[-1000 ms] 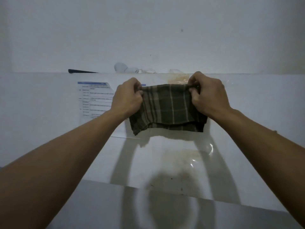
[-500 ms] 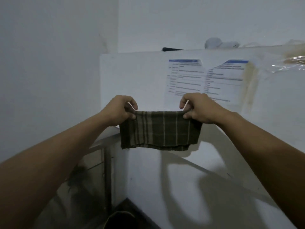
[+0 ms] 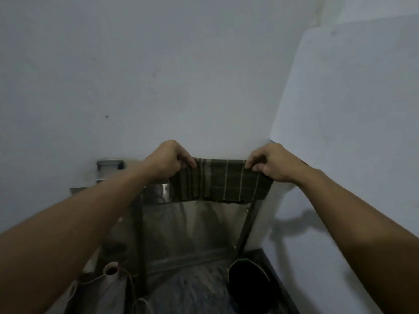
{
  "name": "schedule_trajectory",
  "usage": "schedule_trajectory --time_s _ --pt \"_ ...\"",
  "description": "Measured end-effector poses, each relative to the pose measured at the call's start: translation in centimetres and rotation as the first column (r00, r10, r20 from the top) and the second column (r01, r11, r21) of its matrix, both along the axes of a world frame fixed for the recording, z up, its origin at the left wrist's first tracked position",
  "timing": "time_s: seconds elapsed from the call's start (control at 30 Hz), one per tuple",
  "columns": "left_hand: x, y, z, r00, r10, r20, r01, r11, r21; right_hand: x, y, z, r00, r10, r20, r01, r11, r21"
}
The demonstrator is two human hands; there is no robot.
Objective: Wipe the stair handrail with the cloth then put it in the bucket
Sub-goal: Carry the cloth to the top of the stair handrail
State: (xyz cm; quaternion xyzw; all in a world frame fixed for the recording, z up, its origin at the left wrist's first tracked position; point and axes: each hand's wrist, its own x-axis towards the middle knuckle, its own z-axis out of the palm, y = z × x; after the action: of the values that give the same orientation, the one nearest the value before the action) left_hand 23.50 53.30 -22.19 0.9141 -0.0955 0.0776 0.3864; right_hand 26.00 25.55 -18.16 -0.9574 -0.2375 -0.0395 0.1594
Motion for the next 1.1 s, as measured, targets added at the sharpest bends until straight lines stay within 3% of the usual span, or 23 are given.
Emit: schedule_trajectory --time_s 0.2,0.43,0.57,0.73,1.1 --pt "-0.9 10.6 -2.9 0.96 0.275 0.05 -0.278 0.958 0.064 6.5 12.0 -3.1 0.964 0.262 0.035 -0.264 0.963 0.055" --pt "-4.1 19.8 -4.2 0.869 0.459 0.183 -0.494 0.8 0.34 11.8 26.3 -5.4 0.821 0.566 0.079 -0.571 0.819 0.064" --pt "-7.8 22.7 -4.4 0.777 0.577 0.251 -0.622 0.643 0.446 12.4 33.6 -5.8 0.68 0.728 0.094 -0.733 0.676 0.073" --pt "-13.6 25.5 -4.1 0.61 0.73 0.309 -0.772 0.458 0.441 10.0 41.8 -5.4 0.467 0.871 0.153 -0.884 0.457 0.095" --pt "-29.0 29.9 -4.5 0.256 0.927 0.274 -0.893 0.118 0.435 -2.6 57.3 -5.7 0.024 0.974 0.224 -0.999 0.016 0.036"
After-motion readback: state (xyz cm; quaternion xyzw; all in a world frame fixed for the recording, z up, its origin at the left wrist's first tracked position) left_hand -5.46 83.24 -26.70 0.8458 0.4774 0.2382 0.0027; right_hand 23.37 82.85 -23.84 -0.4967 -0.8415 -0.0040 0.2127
